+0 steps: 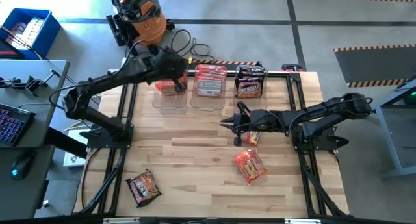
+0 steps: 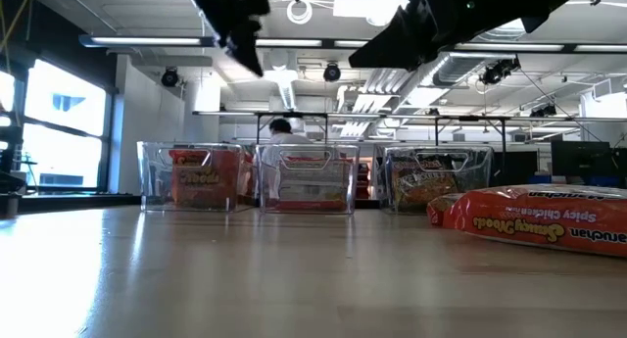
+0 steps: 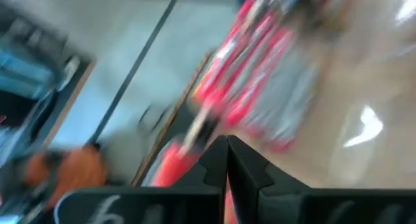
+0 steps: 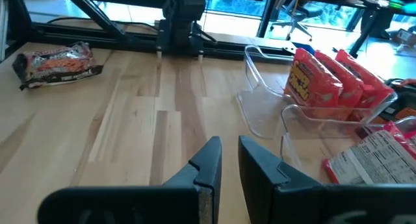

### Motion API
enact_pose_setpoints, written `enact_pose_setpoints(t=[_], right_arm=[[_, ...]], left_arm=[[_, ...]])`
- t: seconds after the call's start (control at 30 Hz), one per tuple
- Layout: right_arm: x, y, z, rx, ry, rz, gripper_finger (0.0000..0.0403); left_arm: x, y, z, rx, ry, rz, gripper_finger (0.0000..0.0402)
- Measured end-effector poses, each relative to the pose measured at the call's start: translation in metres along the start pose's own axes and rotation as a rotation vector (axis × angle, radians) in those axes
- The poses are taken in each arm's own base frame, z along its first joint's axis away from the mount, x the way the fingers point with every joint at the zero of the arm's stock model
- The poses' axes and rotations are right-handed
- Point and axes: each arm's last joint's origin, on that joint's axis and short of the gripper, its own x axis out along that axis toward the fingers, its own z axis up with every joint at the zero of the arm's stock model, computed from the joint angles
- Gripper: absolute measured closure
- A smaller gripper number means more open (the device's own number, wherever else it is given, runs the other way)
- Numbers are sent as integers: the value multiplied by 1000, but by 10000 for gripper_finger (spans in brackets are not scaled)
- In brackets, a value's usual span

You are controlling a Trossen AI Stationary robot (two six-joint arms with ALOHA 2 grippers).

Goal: Sort Maruchan noodles
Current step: Put the red noodle pack into the middle transparent bin

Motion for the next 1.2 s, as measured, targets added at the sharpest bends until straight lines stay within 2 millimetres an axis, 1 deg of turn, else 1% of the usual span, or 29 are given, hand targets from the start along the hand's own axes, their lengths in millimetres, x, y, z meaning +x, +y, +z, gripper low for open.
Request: enact_pose_setpoints(t=[0.13,0.23,0.33,0.43,0.53,0.73,0.83,1.0,1.13,1.2], right_arm=[[0,-1,0,-17,3,-25,367],[0,0,0,-21,2,-28,367],[0,0,0,-21,2,-26,367],[0,0,0,-21,1,-15,367],[0,1,0,-19,0,-1,367],[0,1,0,-19,-1,0,367],[0,1,0,-20,-1,1,367],[0,1,0,-20,-1,2,367],[0,1,0,-21,-1,2,367],[0,1,0,-21,-1,2,367]], left_arm=[[-22,-19,16,-29,-168,-85,401],[-29,-35,21,-19,-218,-185,400],[-25,-52,20,-18,-172,-261,399],[-15,-66,14,2,-72,-270,399],[-7,-82,7,24,-83,-264,401],[12,-113,-13,28,-249,-288,401],[19,-127,-24,0,-325,-303,401],[21,-145,-34,-45,-494,-323,401],[17,-152,-35,-95,-631,-335,401],[15,-154,-37,-141,-654,-363,401]])
